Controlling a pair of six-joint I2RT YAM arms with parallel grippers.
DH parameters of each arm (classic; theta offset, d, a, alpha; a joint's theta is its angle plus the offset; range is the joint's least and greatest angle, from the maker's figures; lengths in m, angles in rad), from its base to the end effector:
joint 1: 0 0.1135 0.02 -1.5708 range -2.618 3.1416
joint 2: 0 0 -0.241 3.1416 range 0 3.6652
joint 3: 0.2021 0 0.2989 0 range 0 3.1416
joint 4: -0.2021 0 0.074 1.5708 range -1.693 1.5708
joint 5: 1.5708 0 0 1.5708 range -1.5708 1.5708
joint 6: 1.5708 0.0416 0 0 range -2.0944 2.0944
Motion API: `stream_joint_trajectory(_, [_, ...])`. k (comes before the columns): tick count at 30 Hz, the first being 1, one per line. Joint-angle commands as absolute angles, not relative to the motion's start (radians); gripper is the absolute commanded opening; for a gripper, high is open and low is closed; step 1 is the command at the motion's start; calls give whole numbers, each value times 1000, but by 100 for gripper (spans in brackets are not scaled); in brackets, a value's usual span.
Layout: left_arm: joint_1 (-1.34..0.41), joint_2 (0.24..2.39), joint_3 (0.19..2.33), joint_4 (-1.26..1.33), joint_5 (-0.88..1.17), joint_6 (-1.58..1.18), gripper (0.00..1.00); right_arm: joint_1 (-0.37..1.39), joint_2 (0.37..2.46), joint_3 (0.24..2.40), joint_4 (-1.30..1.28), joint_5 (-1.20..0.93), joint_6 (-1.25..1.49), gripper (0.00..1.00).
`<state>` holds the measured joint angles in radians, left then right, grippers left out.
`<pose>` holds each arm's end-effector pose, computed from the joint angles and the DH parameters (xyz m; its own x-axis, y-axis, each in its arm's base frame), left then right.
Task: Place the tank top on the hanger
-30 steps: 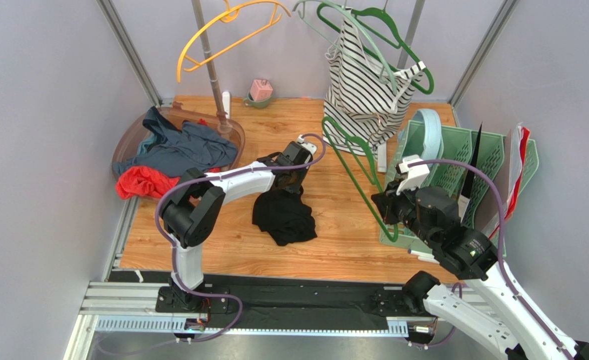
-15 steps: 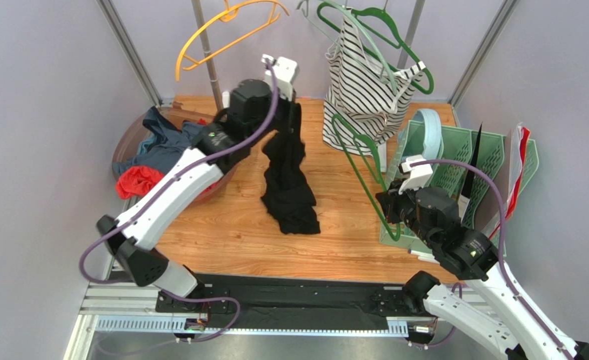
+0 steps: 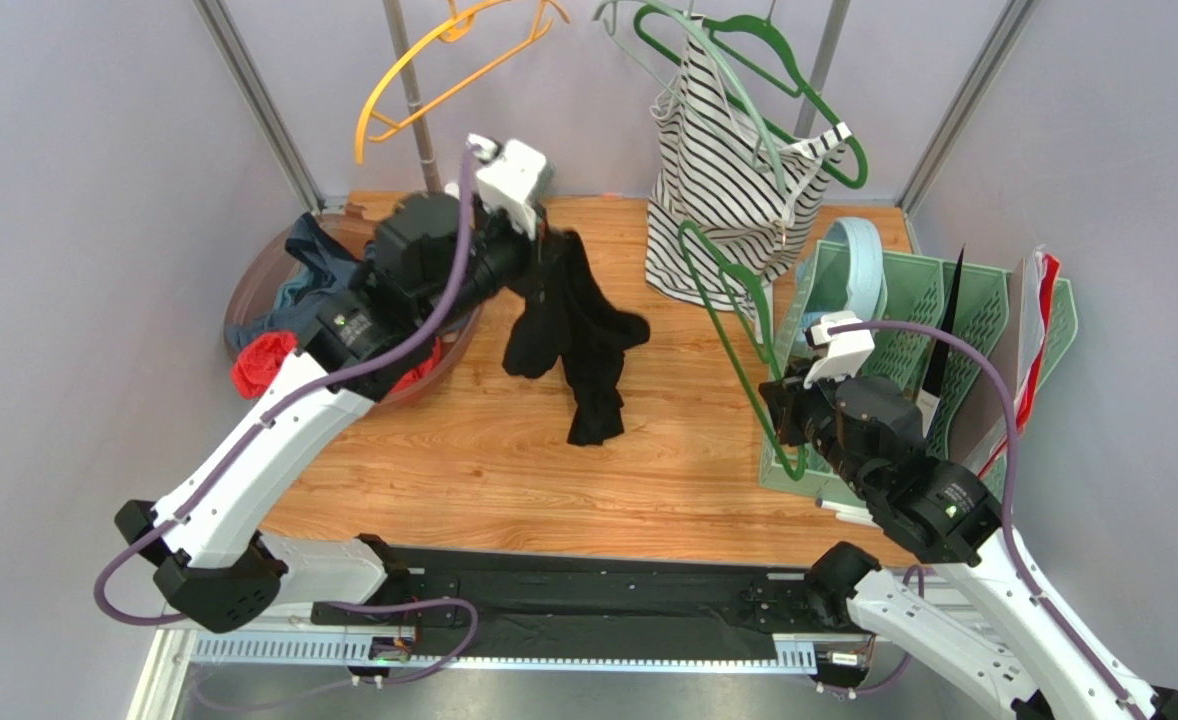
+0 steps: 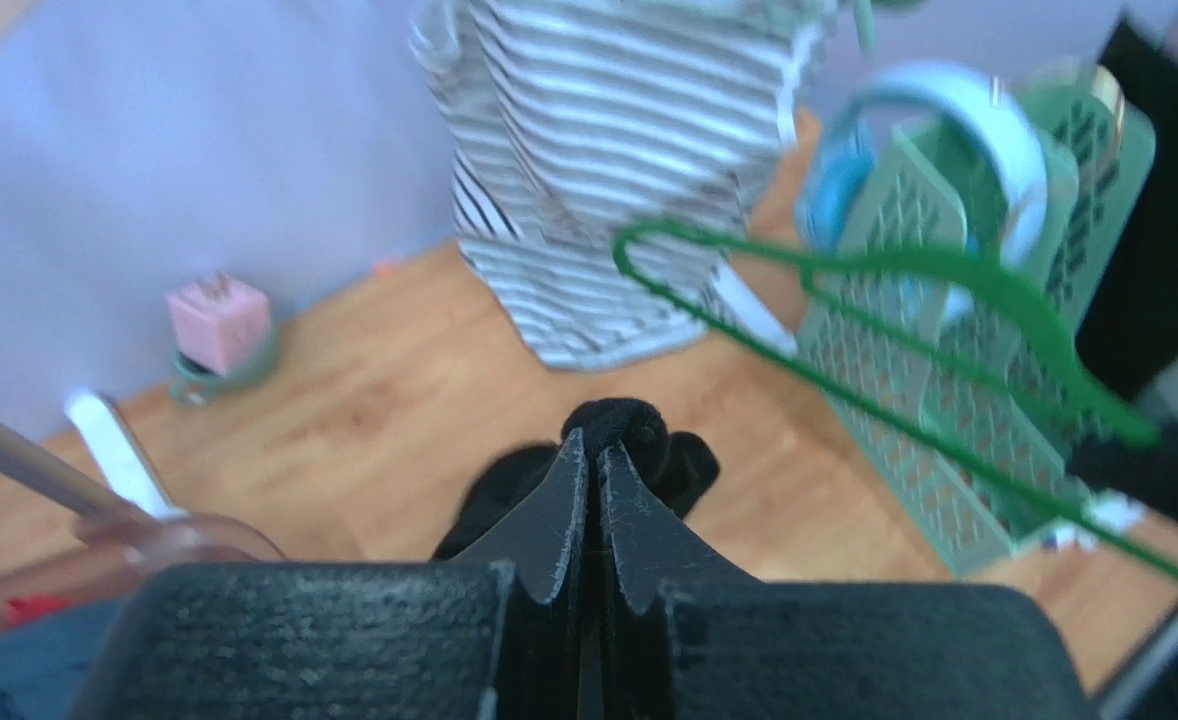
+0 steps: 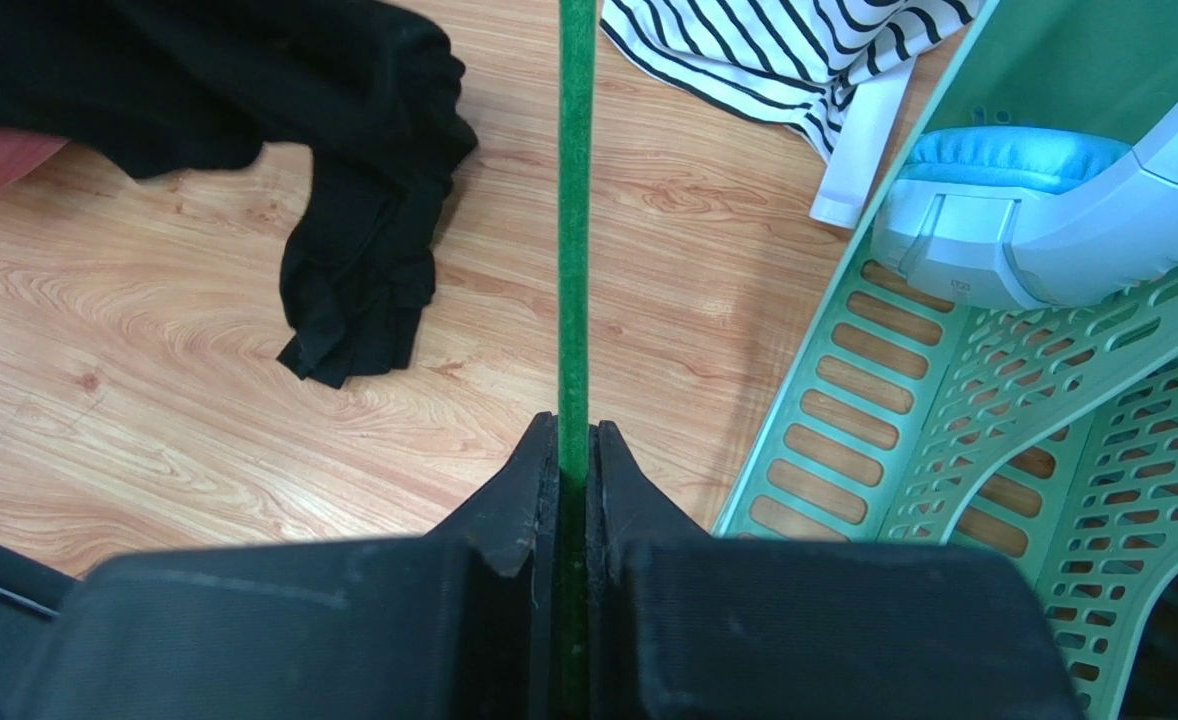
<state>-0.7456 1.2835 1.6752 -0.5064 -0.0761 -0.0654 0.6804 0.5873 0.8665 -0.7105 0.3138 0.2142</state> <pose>0.2330 -0.2108 0.4986 -0.1245 0.0263 -0.9919 0.6141 0.7872 -0.0562 0.1538 0.1080 0.3379 -0.3984 -0.0623 -0.9151 -0.3026 0.9507 0.0670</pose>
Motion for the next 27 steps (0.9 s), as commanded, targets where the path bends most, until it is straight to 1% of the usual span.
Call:
stream_joint_trajectory(1, [-811,1258,1423,-506,27,-115,0,686,575,902,-695,345,224,0])
stream_joint_trajectory(2, [-849,1253,1372,-493,87,-138,17,686,575,905,-699,348,222,0])
stream_joint_trajectory(3, [-876,1249,1276,-477,103,-149,36,686,577,907,-701,353,224,0])
stream_joint_trajectory(5, [-960,1240,1170,-453,95,-163,70,686,574,908,-707,359,225,0])
stream_joint_trajectory(6, [-983,1230,1140,-448,78,-185,76,686,572,910,-707,359,225,0])
stream_joint_trajectory(7, [-1000,1197,1112,-436,58,-205,78,683,572,913,-710,356,227,0])
stream_joint_trajectory(8, [-1006,1172,1070,-430,23,-227,83,686,572,913,-710,348,227,0])
stream_joint_trajectory(9, [-1006,1142,1051,-425,2,-271,86,684,572,913,-710,344,226,0])
stream_joint_trajectory(11, [-1006,1039,1000,-416,-113,-301,93,686,575,916,-709,331,221,0])
stream_joint_trajectory(13, [-1006,947,964,-405,-185,-331,96,686,577,917,-710,327,224,0])
stream_joint_trajectory(14, [-1003,928,930,-408,-263,-343,99,684,581,917,-707,316,222,0])
stream_joint_trajectory(15, [-997,916,917,-429,-291,-354,99,686,581,916,-707,314,224,0])
stream_joint_trajectory(17, [-947,928,896,-472,-320,-406,98,686,591,913,-703,304,229,0])
stream_joint_trajectory(20, [-875,985,858,-511,-313,-477,94,686,592,907,-704,288,244,0])
stream_joint_trajectory(27, [-772,1064,756,-396,-294,-613,86,684,575,890,-698,244,282,0])
